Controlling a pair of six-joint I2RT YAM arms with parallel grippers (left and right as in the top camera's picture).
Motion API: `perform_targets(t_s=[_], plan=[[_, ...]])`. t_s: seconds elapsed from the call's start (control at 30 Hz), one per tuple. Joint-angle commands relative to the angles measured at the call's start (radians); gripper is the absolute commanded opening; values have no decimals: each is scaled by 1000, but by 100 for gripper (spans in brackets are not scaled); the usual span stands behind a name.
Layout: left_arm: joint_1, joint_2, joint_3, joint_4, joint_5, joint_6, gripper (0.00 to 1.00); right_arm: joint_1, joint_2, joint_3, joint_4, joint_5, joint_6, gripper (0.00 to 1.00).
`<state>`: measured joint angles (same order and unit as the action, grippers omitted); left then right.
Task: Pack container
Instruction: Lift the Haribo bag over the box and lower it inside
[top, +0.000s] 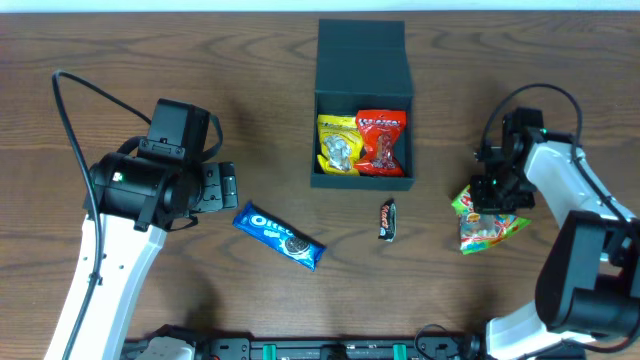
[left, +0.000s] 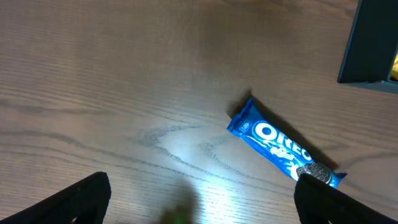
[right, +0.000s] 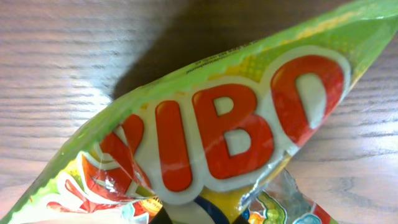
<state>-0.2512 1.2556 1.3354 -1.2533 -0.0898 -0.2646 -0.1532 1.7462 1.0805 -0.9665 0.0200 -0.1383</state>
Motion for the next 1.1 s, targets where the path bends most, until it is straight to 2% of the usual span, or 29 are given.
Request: perform_targets(t_s=[0.0, 0.3, 0.53, 0.67, 0.83, 1.07], plan=[[4, -6, 1, -2, -18, 6, 95, 4, 8, 89, -42, -75, 14, 1], [4, -6, 1, -2, -18, 6, 95, 23, 8, 320, -261, -168, 64, 1], [4, -6, 1, -2, -17, 6, 95, 122, 8, 439, -374, -276, 99, 1], [4, -6, 1, -3, -18, 6, 95, 227, 8, 481, -365, -347, 128, 2], [4, -6, 1, -3, -18, 6, 95, 354, 8, 496, -274, -349, 265, 1], [4, -6, 1, -4, -17, 6, 95, 433, 8, 496, -108, -344, 400, 2]])
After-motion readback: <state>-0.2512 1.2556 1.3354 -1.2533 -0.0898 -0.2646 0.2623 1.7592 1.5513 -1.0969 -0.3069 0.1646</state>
